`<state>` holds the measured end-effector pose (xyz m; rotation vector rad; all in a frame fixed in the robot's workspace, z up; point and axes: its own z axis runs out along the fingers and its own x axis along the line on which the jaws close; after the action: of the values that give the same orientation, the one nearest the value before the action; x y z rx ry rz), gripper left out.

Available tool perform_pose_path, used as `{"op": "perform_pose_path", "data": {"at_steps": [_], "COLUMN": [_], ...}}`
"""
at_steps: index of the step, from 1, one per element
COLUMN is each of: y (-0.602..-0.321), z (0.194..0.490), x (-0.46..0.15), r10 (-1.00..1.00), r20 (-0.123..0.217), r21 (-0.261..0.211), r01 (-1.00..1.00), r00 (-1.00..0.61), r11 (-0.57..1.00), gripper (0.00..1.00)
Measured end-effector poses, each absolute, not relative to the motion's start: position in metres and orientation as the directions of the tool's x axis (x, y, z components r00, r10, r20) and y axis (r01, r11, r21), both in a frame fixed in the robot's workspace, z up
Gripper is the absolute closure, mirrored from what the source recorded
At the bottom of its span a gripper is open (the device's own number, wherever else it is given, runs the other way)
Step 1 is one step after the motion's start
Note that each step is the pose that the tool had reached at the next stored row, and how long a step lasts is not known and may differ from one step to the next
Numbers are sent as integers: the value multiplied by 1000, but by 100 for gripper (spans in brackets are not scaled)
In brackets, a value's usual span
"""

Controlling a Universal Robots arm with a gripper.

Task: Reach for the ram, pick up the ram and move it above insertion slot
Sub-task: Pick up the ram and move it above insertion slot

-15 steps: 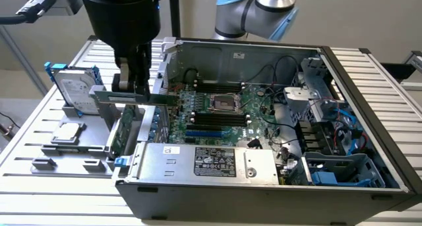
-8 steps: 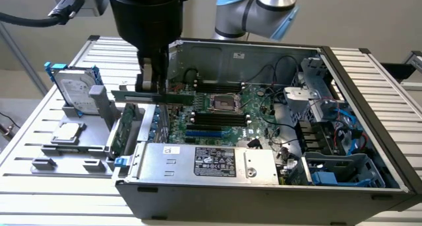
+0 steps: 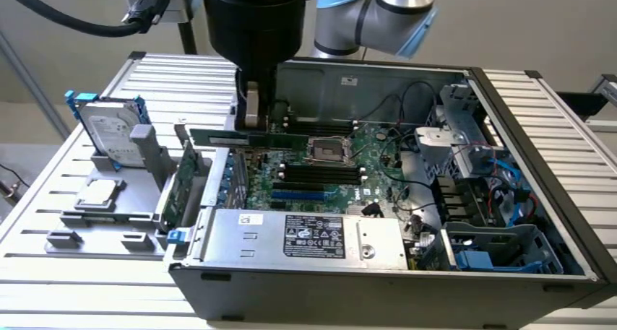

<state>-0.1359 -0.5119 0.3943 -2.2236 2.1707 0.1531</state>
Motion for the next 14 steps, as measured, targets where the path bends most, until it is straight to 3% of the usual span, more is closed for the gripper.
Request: {"op": "perform_pose_path", "data": {"at_steps": [14], "y": [-489], "z": [394], "x": [-100], "r10": [-996], "r20": [-91], "r21": [45], "r01": [-999], "r00": [22], "r11": [-26], "gripper": [86]}}
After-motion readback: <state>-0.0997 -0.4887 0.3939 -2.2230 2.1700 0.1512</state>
